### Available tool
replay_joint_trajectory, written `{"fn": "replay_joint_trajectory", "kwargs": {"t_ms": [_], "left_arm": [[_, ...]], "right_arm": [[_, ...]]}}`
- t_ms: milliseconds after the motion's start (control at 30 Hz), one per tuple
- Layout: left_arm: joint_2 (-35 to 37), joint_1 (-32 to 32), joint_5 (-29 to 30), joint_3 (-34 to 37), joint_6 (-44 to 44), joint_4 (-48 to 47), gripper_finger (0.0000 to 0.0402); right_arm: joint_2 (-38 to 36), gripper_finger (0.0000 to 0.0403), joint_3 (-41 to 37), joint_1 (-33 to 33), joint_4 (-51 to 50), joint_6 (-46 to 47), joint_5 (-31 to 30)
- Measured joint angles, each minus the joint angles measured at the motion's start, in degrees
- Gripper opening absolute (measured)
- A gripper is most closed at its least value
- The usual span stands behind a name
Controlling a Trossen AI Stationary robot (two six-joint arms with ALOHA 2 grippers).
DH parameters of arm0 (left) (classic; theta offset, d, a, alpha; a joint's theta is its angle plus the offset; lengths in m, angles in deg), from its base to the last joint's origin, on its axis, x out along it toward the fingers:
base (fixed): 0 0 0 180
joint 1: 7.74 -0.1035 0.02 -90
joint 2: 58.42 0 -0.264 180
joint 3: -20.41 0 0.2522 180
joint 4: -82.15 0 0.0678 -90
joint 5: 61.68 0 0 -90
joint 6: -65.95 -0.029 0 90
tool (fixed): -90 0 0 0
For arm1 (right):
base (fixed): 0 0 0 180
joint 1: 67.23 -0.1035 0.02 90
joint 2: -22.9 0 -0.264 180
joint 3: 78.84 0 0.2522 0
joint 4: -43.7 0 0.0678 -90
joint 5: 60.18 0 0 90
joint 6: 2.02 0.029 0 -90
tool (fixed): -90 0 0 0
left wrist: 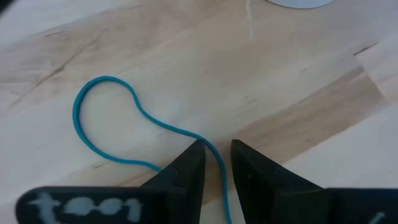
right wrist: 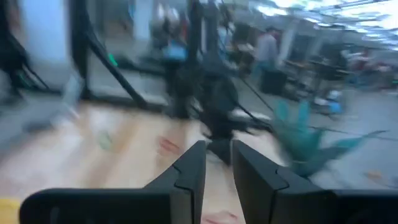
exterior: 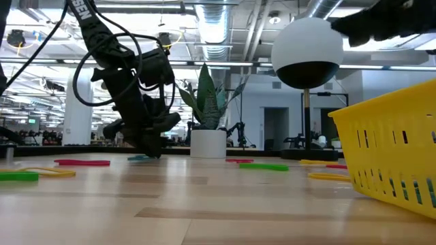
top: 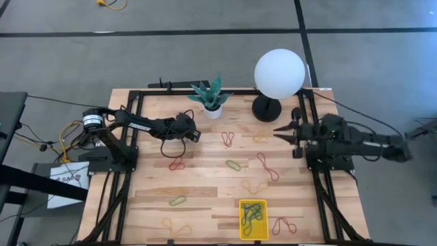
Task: Pick and place rubber bands into bin
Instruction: Put the blue rubber band into the yellow basket
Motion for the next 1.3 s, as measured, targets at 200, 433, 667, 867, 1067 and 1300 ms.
{"fn": "replay_joint_trajectory", "kwargs": {"t_ms": [200, 433, 667, 867, 1067, 1300], "left_arm": [[-2.0, 0.8, 2.2, -0.1, 0.1, -1.2, 0.0073], [-3.4, 3.8, 6.7, 0.0, -0.7, -1.1, 0.003], [-0.3, 7.6, 6.9, 0.0, -2.8, -1.5, 0.0001], [3.3, 12.8, 5.0, -5.6, -6.6, -1.0, 0.0], [4.6, 20.2, 4.0, -16.7, -14.8, 0.4, 0.0], [2.0, 30.1, 0.3, -29.2, -26.3, 4.7, 0.0]], "right_arm": [[-4.3, 0.0072, -9.2, 1.8, 9.8, 10.4, 6.1], [-4.7, 0.0072, -11.2, 1.7, 7.0, 18.4, -2.9], [-4.7, 0.0072, -11.2, -0.5, 4.2, 19.0, -2.7], [-4.5, 0.0072, -11.2, -2.4, 4.4, 19.9, -3.0], [-1.3, 0.0072, -11.2, -5.1, 4.2, 20.1, -5.5], [4.5, 0.0072, -11.2, -7.6, 10.3, 20.1, -10.8]]}}
